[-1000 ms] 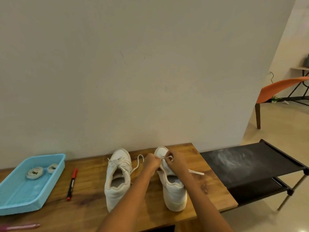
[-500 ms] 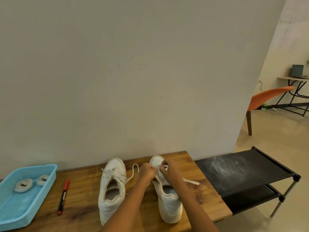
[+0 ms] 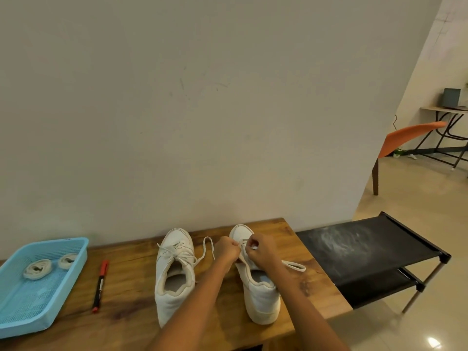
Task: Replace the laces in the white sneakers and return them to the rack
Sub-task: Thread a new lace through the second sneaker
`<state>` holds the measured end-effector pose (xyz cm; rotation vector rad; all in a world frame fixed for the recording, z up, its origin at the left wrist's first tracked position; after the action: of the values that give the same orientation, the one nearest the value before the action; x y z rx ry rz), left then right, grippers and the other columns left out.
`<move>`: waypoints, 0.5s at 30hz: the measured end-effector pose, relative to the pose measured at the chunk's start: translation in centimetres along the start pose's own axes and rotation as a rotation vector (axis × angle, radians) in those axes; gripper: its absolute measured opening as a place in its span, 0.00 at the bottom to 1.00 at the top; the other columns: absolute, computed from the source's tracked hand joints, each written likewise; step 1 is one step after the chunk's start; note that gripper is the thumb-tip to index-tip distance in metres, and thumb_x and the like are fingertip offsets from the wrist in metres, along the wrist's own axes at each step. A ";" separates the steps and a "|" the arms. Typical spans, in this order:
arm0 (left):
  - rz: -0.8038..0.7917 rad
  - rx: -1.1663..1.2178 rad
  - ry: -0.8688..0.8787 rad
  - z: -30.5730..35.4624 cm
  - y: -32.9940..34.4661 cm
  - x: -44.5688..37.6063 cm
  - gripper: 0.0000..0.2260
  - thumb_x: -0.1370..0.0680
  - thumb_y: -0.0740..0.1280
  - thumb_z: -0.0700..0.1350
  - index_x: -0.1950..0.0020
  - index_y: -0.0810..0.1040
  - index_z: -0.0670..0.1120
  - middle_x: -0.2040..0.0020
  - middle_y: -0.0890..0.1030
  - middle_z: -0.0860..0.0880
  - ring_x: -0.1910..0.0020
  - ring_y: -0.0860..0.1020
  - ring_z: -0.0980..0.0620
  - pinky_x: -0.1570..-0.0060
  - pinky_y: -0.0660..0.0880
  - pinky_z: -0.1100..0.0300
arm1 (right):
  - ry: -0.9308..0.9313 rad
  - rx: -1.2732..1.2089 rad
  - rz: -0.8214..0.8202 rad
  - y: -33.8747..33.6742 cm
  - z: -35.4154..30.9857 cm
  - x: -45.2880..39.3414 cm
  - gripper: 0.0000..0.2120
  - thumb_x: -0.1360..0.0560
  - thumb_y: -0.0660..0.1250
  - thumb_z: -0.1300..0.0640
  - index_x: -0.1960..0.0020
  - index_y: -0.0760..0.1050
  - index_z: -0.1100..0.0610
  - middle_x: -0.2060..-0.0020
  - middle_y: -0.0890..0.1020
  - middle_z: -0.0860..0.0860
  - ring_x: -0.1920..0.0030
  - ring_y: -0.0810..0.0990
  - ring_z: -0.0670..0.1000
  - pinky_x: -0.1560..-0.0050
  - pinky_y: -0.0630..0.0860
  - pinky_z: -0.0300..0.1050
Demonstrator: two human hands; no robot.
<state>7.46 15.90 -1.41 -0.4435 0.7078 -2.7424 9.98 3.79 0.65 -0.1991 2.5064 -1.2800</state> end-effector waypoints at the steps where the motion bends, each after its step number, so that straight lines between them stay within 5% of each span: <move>1: 0.000 0.005 0.003 0.0 0.0 0.1 0.11 0.20 0.62 0.41 0.41 0.79 0.40 0.44 0.80 0.43 0.46 0.79 0.46 0.49 0.78 0.59 | -0.003 0.005 -0.002 0.0 0.0 0.0 0.08 0.25 0.65 0.59 0.50 0.80 0.61 0.53 0.82 0.55 0.58 0.73 0.45 0.53 0.73 0.37; 10: 0.020 -0.029 -0.006 0.3 0.1 0.5 0.11 0.21 0.62 0.41 0.43 0.80 0.38 0.45 0.81 0.42 0.46 0.79 0.45 0.51 0.77 0.58 | -0.009 0.071 -0.041 0.5 -0.1 -0.2 0.08 0.25 0.64 0.58 0.50 0.80 0.60 0.54 0.82 0.55 0.59 0.72 0.46 0.64 0.65 0.27; 15: -0.023 0.238 -0.058 0.1 0.3 0.2 0.15 0.19 0.61 0.48 0.47 0.79 0.37 0.50 0.81 0.39 0.54 0.79 0.46 0.50 0.79 0.53 | 0.006 0.099 0.040 0.0 -0.2 -0.2 0.08 0.22 0.61 0.59 0.47 0.77 0.58 0.50 0.79 0.54 0.51 0.75 0.50 0.53 0.71 0.39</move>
<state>7.38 15.50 -1.47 -0.4763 0.3572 -2.7767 10.14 4.03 0.78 -0.1221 2.4321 -1.3870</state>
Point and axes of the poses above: each hand's wrist, its own x-axis away from the middle knuckle, its own y-axis out of the palm, z = x × y, the point moved 7 cm from there along -x, towards the middle knuckle
